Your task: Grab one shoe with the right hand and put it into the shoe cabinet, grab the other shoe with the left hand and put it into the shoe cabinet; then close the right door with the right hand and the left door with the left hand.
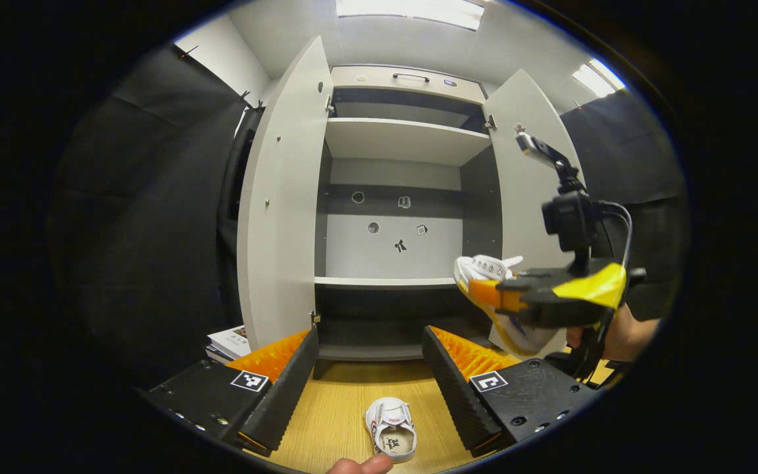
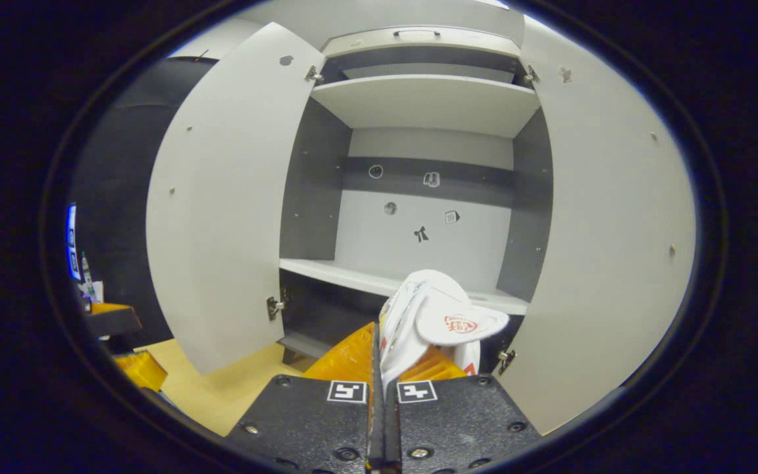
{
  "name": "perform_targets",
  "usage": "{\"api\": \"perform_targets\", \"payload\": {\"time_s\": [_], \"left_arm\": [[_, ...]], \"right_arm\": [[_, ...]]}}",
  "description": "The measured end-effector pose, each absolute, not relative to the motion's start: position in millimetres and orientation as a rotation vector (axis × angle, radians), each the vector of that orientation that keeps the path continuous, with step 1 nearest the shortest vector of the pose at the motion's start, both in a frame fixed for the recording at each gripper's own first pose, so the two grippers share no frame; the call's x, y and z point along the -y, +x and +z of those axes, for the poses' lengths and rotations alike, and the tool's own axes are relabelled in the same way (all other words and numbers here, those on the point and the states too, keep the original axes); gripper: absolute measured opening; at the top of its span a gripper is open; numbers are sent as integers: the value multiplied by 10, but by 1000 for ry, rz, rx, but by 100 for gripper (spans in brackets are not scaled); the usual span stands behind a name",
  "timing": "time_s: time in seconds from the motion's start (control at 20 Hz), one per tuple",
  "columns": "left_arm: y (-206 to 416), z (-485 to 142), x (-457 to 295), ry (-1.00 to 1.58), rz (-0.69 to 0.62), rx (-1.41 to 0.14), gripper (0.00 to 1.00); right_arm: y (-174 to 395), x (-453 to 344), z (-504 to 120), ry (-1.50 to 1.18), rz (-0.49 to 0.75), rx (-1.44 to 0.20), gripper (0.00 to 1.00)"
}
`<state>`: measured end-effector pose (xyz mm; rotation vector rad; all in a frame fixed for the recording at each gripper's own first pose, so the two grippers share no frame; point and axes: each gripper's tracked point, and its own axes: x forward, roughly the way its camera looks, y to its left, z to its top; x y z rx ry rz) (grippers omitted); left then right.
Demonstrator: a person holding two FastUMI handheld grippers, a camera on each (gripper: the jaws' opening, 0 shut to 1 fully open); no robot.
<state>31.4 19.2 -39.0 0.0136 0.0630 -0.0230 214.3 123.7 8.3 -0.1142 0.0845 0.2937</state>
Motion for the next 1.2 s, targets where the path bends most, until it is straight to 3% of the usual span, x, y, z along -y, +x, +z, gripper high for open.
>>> {"api": "perform_targets", "payload": {"time_s": [0.4,0.8,1.2], "left_arm": [[171,-394,-110,31,-34,-52,95],[179,-442,-207,62,-13,-56,95],[294,-542,-368,55,18,-85,95]], "right_arm": [[3224,-1159,668,-87,236,-124,4],[4481,-1041,474,-143,147,-295,4],[5120,-1048,215,-152,102,-459,4]]}}
